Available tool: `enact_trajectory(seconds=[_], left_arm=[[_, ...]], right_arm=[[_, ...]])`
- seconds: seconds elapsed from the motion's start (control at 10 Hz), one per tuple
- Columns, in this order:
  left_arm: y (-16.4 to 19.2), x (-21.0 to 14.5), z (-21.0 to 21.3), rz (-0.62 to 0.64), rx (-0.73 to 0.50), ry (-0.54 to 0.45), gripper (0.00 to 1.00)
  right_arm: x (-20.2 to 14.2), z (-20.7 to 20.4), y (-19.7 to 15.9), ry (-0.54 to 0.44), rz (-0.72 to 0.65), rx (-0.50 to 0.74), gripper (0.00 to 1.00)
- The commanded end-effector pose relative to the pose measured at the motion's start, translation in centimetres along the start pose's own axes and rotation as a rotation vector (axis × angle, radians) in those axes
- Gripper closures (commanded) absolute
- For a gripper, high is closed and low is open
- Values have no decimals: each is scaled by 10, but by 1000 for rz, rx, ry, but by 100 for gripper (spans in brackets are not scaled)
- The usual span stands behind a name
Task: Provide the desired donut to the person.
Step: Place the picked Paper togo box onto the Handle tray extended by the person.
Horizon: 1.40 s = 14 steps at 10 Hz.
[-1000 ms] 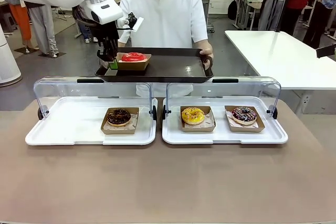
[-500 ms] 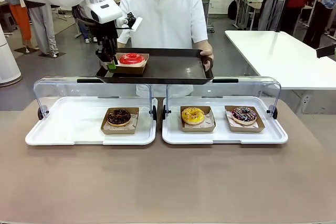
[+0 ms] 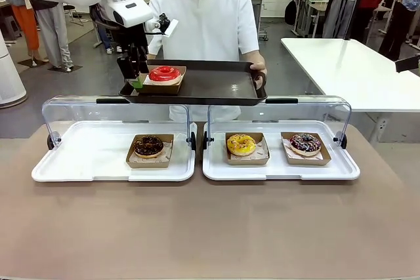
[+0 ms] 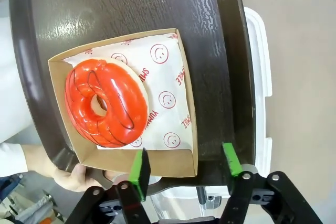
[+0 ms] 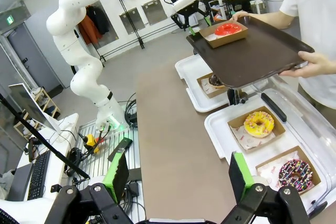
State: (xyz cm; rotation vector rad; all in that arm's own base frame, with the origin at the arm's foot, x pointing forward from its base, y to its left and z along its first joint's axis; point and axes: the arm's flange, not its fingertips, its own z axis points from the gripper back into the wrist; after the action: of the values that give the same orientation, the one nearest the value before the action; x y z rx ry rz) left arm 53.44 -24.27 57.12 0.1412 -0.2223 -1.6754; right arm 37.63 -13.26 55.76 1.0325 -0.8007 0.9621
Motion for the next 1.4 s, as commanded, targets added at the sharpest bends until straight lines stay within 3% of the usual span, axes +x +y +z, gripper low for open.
enact_trajectory(seconds=[0.0, 0.7, 1.0, 1.3], left_arm=[[1, -2, 6, -7, -1, 19, 0], [-11, -1, 14, -46, -52, 33, 0], [-57, -20, 44, -57, -96, 1, 0], [-129, -65, 67, -70, -95, -66, 0]], right_arm=[[1, -1, 0, -12, 6, 8, 0], [1, -1, 0, -12, 6, 8, 0], [1, -1, 0, -12, 6, 8, 0], [1, -1, 0, -12, 6, 8, 0]])
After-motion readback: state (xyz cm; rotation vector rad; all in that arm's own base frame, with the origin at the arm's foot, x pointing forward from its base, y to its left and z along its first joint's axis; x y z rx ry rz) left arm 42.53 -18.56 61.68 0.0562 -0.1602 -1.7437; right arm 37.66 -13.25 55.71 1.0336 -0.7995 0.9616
